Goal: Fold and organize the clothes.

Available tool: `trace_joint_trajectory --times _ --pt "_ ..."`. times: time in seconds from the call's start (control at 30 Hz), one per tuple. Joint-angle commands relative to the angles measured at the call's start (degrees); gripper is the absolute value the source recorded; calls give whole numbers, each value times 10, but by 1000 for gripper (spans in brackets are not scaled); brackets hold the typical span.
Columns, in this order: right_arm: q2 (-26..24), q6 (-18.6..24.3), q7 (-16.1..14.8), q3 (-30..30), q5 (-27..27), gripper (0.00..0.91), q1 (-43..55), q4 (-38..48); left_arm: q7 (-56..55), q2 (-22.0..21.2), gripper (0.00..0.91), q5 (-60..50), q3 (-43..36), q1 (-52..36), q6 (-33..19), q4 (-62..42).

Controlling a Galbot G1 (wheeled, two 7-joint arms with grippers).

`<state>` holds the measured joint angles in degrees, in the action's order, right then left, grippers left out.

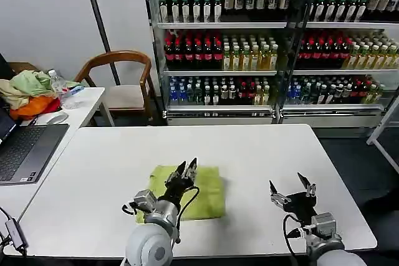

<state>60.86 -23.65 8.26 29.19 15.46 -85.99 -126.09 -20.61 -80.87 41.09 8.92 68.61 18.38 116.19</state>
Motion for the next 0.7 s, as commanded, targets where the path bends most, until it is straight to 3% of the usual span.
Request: trace_joint_trajectory --times 0.03,0.17,0.27,0.57,0.7 --pt "14 4 -7 -58 31 907 71 50 86 72 907 -75 74 22 -59 25" --pt "34 -6 3 -111 50 907 114 74 109 120 907 -162 133 51 -72 11" --pt "53 -13 -3 -158 61 907 146 96 111 128 907 -161 173 68 -63 9" --pt "98 -38 -32 -241 113 907 250 203 106 112 907 -175 202 120 -64 17" --pt "107 -42 -35 -249 126 907 281 224 103 109 907 -178 215 133 -65 20"
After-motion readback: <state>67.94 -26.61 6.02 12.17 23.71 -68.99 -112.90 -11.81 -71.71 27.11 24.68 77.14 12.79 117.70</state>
